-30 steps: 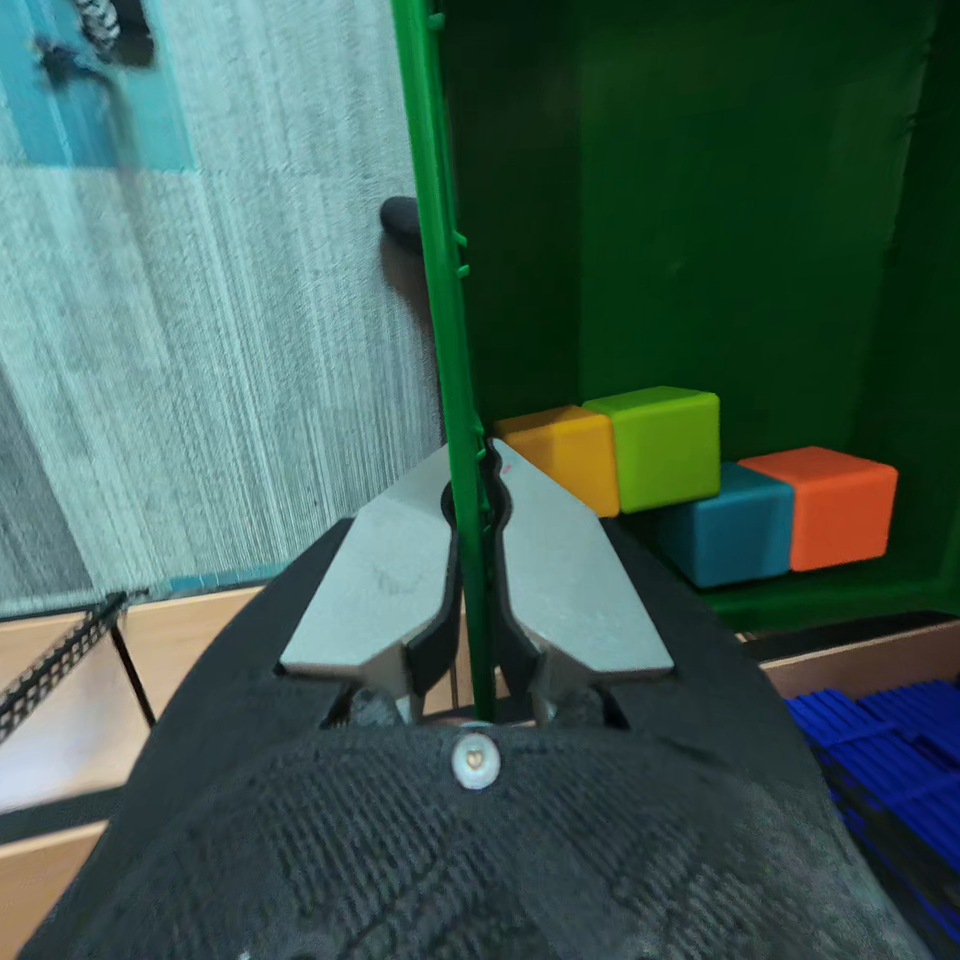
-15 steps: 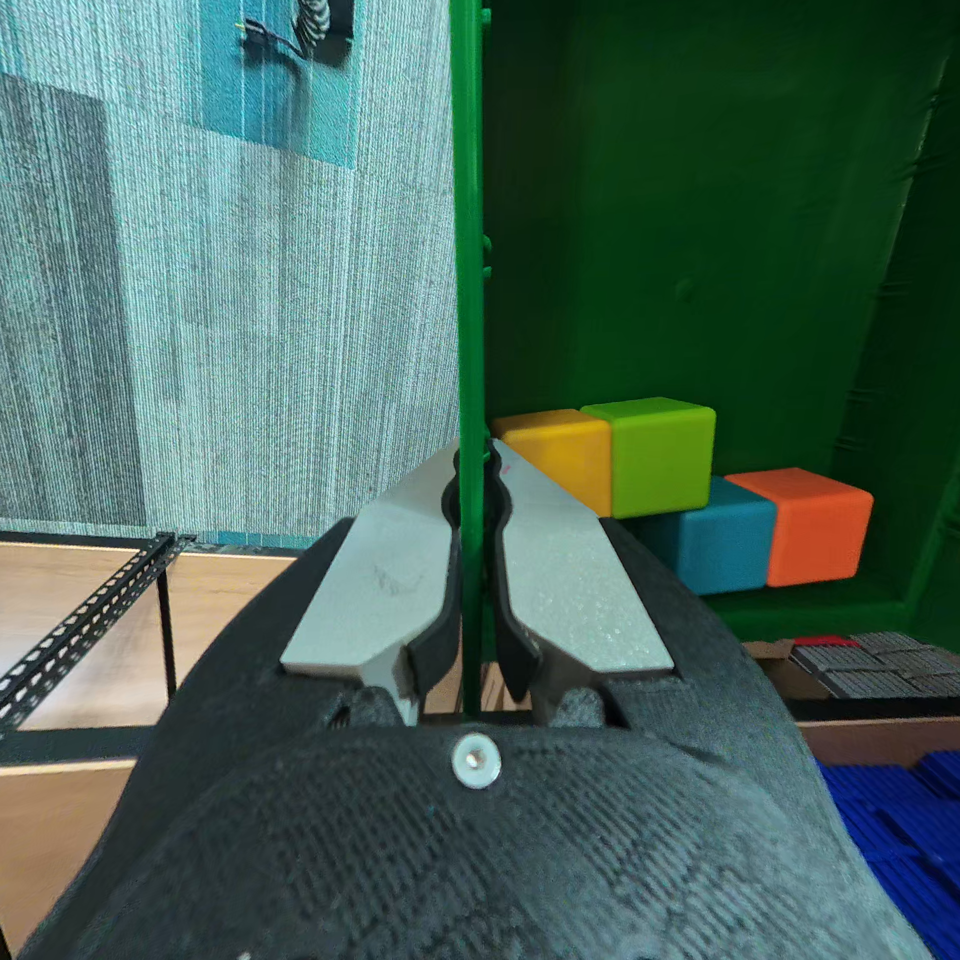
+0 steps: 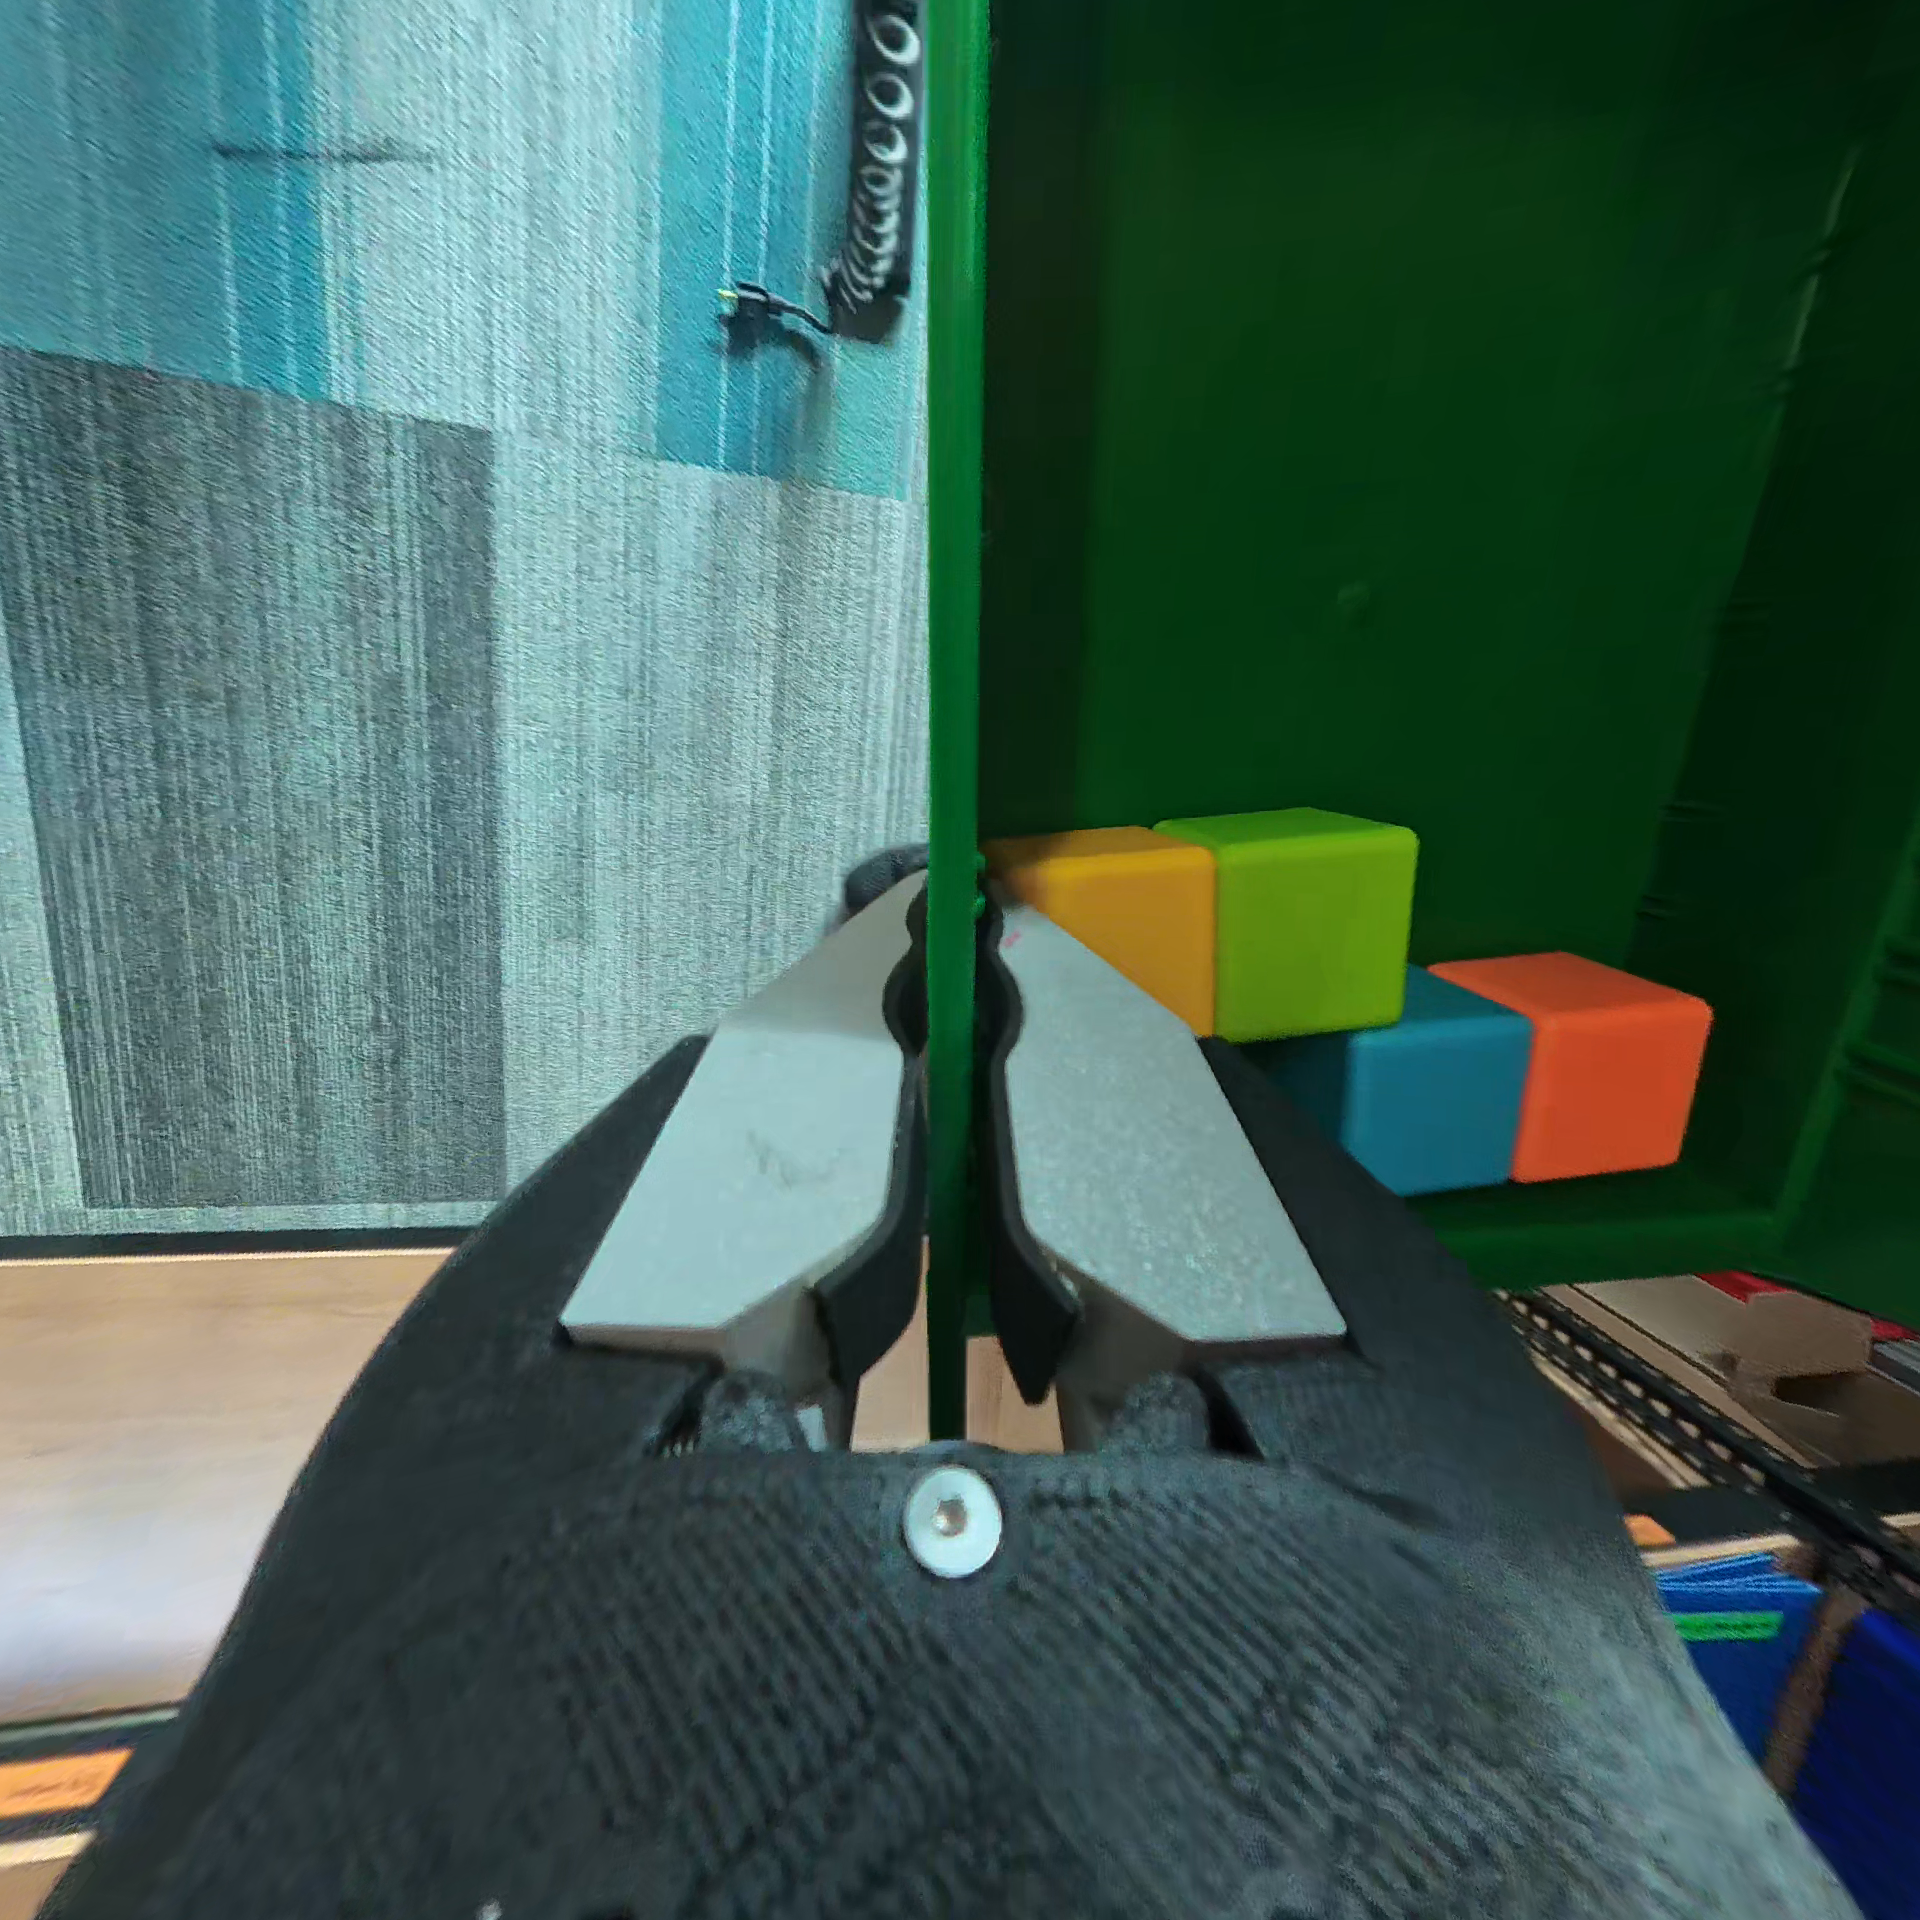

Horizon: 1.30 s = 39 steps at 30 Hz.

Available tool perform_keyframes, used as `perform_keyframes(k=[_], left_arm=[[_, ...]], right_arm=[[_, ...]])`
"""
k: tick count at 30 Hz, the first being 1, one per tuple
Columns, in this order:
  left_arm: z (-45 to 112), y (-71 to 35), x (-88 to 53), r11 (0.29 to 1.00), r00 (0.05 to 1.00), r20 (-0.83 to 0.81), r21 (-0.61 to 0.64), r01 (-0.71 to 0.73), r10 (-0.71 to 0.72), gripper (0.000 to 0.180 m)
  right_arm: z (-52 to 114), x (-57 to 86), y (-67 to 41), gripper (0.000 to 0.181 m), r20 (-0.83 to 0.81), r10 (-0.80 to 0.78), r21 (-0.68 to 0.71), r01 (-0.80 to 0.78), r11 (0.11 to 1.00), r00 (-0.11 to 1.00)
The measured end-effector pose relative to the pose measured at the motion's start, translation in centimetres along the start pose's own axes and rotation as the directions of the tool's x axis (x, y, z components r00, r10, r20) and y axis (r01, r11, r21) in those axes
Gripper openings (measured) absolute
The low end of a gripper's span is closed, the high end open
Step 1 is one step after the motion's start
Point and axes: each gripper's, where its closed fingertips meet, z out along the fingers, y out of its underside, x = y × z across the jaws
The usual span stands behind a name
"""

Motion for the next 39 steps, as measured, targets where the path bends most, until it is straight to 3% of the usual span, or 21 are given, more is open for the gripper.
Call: perform_keyframes(k=[4, 15, 21, 27, 29, 34, 39], left_arm=[[-3.1, 2.6, -6.6, 1.0, 1.0, 0.007, 0.028, 0.009, -0.009, 0.002], [-10.2, 7.0, -26.5, 0.998, 0.989, 0.14, 0.006, 0.057, -0.057, 0.002], [-14.6, 6.1, -41.7, 0.994, 0.973, 0.217, -0.058, 0.093, -0.078, 0.002], [-20.6, 1.6, -56.8, 0.984, 0.96, 0.223, -0.004, 0.176, -0.171, 0.002], [-22.5, -0.4, -61.5, 0.981, 0.952, 0.237, 0.043, 0.188, -0.193, 0.001], [-26.0, -3.1, -74.6, 0.958, 0.918, 0.293, 0.177, 0.224, -0.268, 0.002], [-26.3, -3.2, -88.2, 0.943, 0.918, 0.249, 0.207, 0.262, -0.31, 0.002]], right_arm=[[2.5, -0.1, -7.4, 0.018, -0.042, -0.01, -0.01, 0.009, 1.0, 0.999], [10.3, 4.1, -26.8, 0.02, 0.053, -0.047, 0.027, 0.046, 0.999, 0.998], [14.0, 10.6, -40.6, 0.025, 0.227, -0.073, 0.106, 0.05, 0.993, 0.971], [11.0, 18.1, -58.6, 0.032, 0.426, -0.132, 0.265, 0.016, 0.964, 0.895], [8.4, 21.4, -64.7, 0.041, 0.407, -0.168, 0.35, 0.016, 0.936, 0.898], [4.5, 31.0, -77.8, 0.041, 0.215, -0.224, 0.529, 0.079, 0.845, 0.951], [9.6, 38.6, -86.3, 0.038, 0.187, -0.149, 0.499, 0.037, 0.866, 0.971]])
